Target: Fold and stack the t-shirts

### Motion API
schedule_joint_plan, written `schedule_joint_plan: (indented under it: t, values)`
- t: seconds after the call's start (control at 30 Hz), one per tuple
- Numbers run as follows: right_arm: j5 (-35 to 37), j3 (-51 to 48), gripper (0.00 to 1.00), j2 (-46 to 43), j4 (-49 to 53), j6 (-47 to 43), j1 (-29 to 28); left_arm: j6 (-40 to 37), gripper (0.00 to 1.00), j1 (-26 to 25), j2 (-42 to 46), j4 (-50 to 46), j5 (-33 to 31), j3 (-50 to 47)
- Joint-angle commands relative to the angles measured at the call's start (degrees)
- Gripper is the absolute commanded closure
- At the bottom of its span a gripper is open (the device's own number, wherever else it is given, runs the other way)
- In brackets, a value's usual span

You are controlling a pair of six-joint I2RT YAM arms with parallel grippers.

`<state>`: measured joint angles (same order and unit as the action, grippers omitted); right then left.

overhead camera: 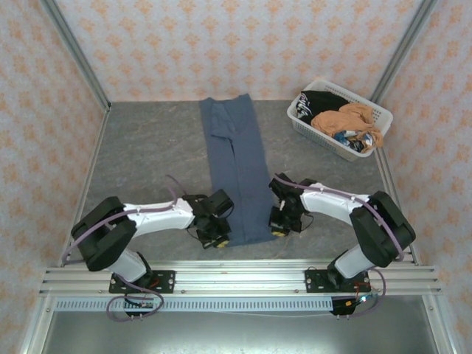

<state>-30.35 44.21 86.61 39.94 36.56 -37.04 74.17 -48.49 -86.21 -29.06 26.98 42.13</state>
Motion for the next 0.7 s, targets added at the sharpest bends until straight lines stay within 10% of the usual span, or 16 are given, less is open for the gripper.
schedule_joint_plan:
  t: [0.0, 0.67]
  values:
    - [-2.1, 0.6, 1.0, -0.9, 2.6, 2.2, -4.4, -1.3, 1.0, -0.2, 5.7, -9.2, -3.9, -5.3]
    - [7.9, 19.3, 1.0, -8.5, 17.6, 8.7, -6.6, -1.7, 1.0, 3.8, 23.0, -17.6, -18.6, 6.8]
